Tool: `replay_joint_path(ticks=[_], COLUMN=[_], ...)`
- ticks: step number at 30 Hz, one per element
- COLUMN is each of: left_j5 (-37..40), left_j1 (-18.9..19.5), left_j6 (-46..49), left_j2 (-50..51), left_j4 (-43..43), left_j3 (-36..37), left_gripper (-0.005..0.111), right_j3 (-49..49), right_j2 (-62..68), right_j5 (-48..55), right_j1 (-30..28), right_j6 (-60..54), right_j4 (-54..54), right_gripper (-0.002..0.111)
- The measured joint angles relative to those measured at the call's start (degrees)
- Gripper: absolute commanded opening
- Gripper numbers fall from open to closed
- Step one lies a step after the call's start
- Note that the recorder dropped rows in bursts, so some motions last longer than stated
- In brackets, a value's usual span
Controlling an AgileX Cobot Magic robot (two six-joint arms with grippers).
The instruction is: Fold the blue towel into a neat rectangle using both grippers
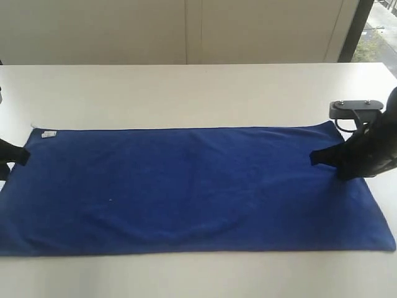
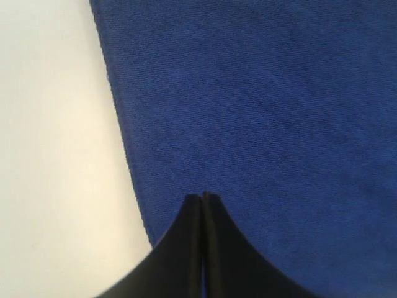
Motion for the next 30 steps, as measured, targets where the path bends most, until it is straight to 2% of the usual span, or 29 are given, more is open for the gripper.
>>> replay_joint_path(ticks=[6, 20, 30], left_j5=[-0.2, -0.6, 1.5], left_j1=[0.0, 0.0, 0.0], left_j6=[0.0, 0.0, 0.0], left_j2=[0.0, -0.3, -11.6], left_j4=[0.0, -1.8, -2.7], left_j3=[0.0, 0.0, 0.3], left_gripper=[0.000, 0.000, 0.000], right_j3=[0.0, 0.1, 0.1], right_j2=[0.2, -4.3, -18.5], right_j5=[-0.5, 0.6, 4.6], right_j1=[-1.9, -1.1, -0.5], right_j6=[0.1, 0.1, 0.1], right_j4=[0.0, 0.0, 0.0], right_gripper=[0.000, 0.000, 0.000])
